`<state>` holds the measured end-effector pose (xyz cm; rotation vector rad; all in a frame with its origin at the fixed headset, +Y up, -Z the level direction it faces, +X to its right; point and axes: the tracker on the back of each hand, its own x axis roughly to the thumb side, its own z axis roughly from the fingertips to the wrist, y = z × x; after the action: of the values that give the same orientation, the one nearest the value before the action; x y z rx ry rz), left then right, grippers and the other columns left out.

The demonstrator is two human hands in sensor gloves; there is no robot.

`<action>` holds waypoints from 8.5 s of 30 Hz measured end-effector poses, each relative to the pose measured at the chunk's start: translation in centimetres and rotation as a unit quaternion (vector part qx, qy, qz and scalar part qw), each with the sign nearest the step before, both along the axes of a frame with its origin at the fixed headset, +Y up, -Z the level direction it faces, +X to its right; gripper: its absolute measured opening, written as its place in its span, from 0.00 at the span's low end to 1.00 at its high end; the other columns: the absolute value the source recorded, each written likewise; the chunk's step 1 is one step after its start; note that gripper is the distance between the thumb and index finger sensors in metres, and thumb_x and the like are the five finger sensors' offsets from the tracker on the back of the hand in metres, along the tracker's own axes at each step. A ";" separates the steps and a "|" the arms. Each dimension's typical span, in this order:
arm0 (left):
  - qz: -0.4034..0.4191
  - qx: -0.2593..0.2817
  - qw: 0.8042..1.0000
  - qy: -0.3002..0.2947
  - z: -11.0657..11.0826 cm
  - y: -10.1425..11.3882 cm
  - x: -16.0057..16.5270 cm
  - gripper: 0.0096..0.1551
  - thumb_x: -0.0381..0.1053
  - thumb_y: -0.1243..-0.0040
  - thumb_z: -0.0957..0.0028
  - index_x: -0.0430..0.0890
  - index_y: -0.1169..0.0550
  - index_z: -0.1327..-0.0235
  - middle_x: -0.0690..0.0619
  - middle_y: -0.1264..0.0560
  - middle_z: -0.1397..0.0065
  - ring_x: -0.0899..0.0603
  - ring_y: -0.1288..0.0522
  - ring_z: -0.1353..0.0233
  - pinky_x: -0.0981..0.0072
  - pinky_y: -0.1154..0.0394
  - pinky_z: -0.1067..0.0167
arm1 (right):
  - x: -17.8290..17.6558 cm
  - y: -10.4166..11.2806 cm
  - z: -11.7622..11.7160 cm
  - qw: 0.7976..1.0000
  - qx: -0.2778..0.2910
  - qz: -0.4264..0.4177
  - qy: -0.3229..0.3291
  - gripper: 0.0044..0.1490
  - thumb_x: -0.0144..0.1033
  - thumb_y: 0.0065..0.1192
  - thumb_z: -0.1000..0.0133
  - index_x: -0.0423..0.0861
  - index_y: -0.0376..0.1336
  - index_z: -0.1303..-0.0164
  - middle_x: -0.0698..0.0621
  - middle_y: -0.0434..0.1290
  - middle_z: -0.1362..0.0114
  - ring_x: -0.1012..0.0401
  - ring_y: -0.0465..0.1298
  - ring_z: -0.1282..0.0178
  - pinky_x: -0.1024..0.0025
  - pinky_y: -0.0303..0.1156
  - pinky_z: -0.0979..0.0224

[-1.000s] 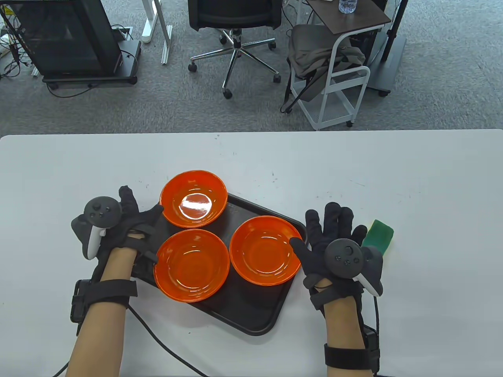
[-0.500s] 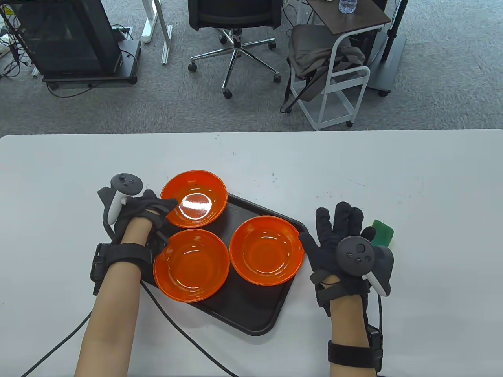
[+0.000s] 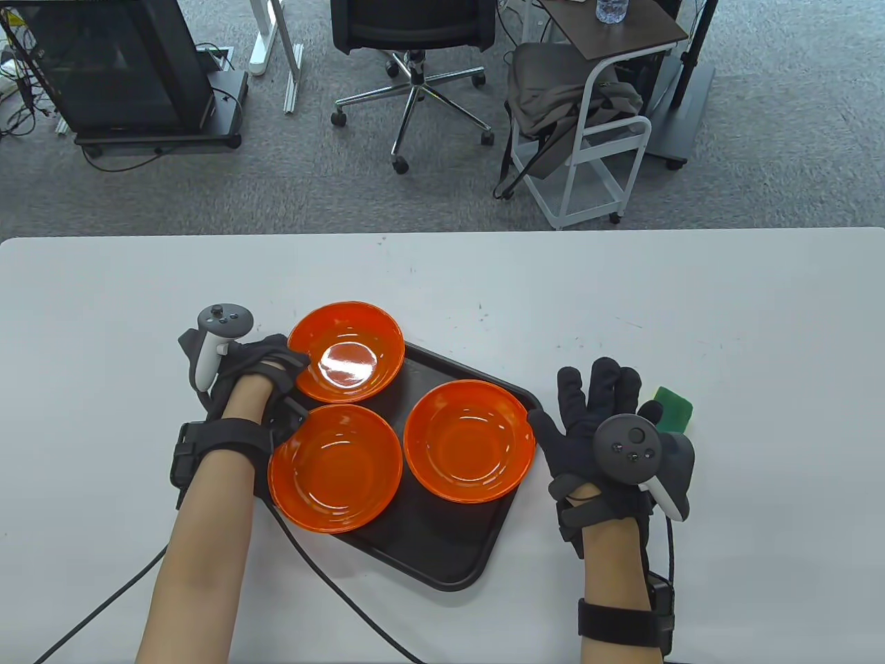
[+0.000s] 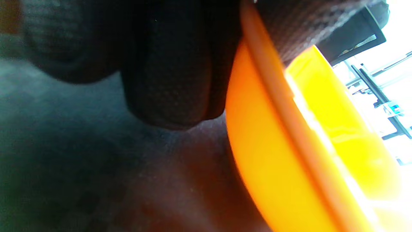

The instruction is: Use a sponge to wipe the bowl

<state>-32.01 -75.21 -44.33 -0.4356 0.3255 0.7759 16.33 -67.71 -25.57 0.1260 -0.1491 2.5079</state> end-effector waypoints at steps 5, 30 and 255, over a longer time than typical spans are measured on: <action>-0.007 0.029 0.999 0.012 0.3 0.7 -0.4 0.36 0.52 0.28 0.50 0.40 0.28 0.32 0.45 0.12 0.54 0.41 0.10 0.64 0.55 0.15 0.66 | 0.0 0.0 0.0 1.000 -0.001 0.001 0.000 0.46 0.63 0.54 0.34 0.46 0.43 0.18 0.31 0.31 0.15 0.32 0.28 0.20 0.26 0.22 0.38; 0.075 0.164 0.984 0.006 15.2 7.1 -4.0 0.33 0.54 0.32 0.47 0.40 0.27 0.33 0.46 0.12 0.57 0.44 0.11 0.68 0.57 0.15 0.68 | -1.9 -0.2 0.0 0.998 0.000 0.062 0.024 0.46 0.61 0.58 0.35 0.47 0.44 0.19 0.31 0.33 0.15 0.32 0.31 0.19 0.26 0.24 0.37; 0.040 0.280 0.948 -0.147 17.8 8.7 3.8 0.32 0.58 0.37 0.45 0.40 0.26 0.34 0.47 0.14 0.66 0.49 0.13 0.75 0.59 0.15 0.72 | -22.5 3.1 6.6 0.879 0.168 0.262 0.362 0.31 0.42 0.62 0.37 0.45 0.57 0.27 0.37 0.71 0.25 0.42 0.72 0.29 0.29 0.59 0.30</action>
<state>-28.17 -66.52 -26.49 -0.0228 -0.1957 0.8305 -6.19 -64.62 -18.97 1.3887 -0.2603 2.7283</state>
